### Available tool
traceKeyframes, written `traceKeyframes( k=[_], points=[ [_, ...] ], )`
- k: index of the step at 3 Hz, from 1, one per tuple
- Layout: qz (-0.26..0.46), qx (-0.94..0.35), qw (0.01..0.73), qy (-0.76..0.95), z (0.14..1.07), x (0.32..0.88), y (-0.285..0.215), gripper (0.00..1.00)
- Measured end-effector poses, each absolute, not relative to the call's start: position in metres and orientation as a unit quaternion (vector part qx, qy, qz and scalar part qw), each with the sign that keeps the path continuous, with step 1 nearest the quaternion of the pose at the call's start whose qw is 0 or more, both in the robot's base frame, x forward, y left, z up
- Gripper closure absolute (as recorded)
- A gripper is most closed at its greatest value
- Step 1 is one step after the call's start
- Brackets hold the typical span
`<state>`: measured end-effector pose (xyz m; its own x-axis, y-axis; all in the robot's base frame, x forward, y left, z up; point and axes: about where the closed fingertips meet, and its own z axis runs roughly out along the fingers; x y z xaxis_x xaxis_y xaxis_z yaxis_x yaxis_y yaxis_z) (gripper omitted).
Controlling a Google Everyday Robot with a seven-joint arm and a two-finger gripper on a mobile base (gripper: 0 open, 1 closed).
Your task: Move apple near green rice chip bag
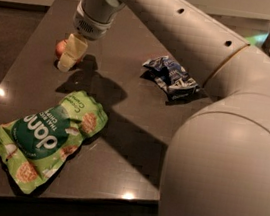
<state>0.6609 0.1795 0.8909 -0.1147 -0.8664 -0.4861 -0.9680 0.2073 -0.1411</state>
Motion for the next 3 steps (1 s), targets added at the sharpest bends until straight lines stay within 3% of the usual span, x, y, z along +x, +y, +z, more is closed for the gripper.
traceKeyframes(
  k=[2,3],
  points=[
    [0.101,-0.622,0.228,0.742,0.882,0.672,0.206,0.00],
    [0.094,-0.624,0.221,0.744,0.875,0.676,0.211,0.19]
  ],
)
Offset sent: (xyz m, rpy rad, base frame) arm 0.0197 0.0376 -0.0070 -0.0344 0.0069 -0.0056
